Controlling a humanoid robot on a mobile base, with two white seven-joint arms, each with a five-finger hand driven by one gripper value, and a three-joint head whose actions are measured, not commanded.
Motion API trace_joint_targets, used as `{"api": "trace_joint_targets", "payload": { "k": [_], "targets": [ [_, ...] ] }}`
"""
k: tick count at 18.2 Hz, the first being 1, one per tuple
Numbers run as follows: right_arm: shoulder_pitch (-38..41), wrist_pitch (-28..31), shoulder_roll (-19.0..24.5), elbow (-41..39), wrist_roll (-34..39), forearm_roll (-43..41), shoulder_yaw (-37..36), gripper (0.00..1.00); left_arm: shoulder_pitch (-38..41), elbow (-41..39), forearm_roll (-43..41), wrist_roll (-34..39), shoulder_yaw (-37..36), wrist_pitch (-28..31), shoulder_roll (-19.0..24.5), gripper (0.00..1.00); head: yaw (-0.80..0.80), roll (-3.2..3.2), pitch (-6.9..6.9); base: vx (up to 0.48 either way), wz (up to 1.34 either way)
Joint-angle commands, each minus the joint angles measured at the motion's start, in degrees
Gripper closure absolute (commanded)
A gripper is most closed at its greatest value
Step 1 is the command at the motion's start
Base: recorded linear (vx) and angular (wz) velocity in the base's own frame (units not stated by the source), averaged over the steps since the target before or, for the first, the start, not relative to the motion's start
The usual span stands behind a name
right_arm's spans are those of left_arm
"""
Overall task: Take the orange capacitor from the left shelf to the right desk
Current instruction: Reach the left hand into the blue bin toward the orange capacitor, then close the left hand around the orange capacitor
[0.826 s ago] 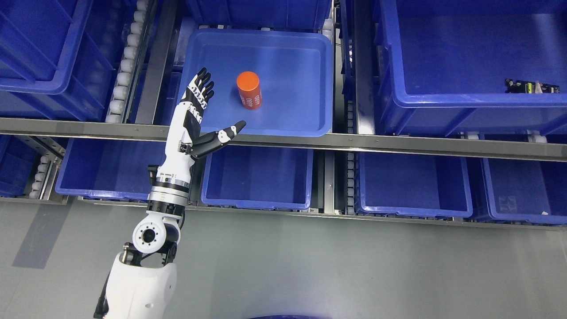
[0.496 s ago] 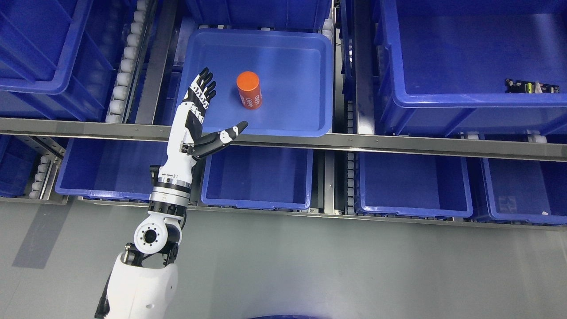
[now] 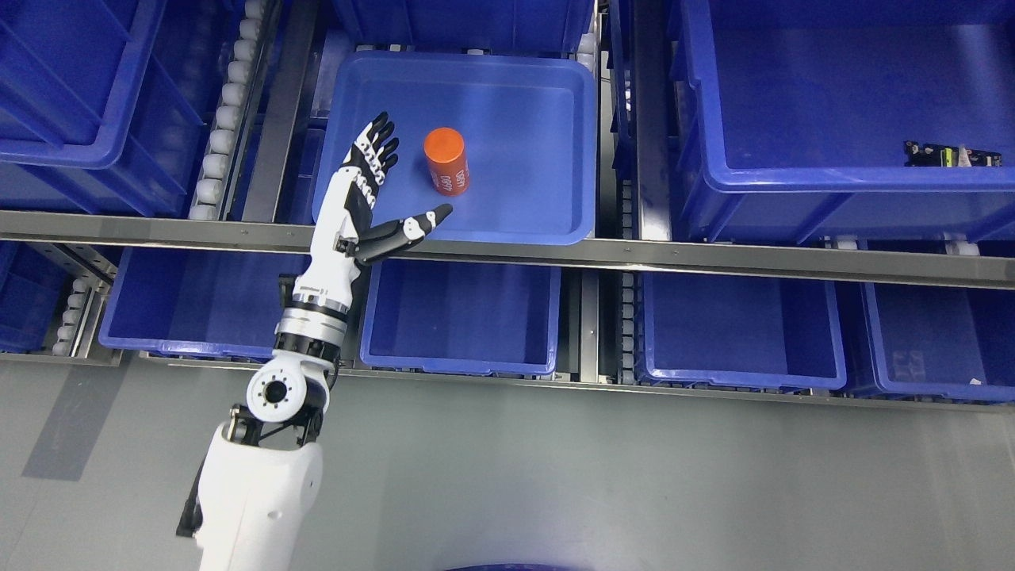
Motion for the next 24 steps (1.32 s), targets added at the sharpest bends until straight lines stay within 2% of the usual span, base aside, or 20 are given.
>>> {"api": "trace_joint_targets", "payload": {
  "k": [1,6,20,24],
  "targets": [
    [1.23,0.07,-1.0,-1.0,0.04,0.35,-0.7,0.0,-8.47,13.23,-2.47,-0.7,-0.76,0.16,1.0,0.0,0.0,0.0,0.0,0.0,0.0],
    [1.23,0.07,-1.0,-1.0,0.04,0.35,-0.7,0.0,-10.14,19.13,-3.53,-1.58,-2.6,-0.11,1.0,0.0,0.0,0.0,0.0,0.0,0.0],
    [1.23,0.07,-1.0,-1.0,0.04,0.35,-0.7,0.0,-16.38,26.42,-4.85,-1.58,-6.21,-0.2,1.0,0.0,0.0,0.0,0.0,0.0,0.0],
    [1.23,0.07,-1.0,-1.0,0.04,0.35,-0.7,0.0,-16.74,26.96,-4.85,-1.67,-7.17,-0.28,1.0,0.03,0.0,0.0,0.0,0.0,0.0]
  ]
}}
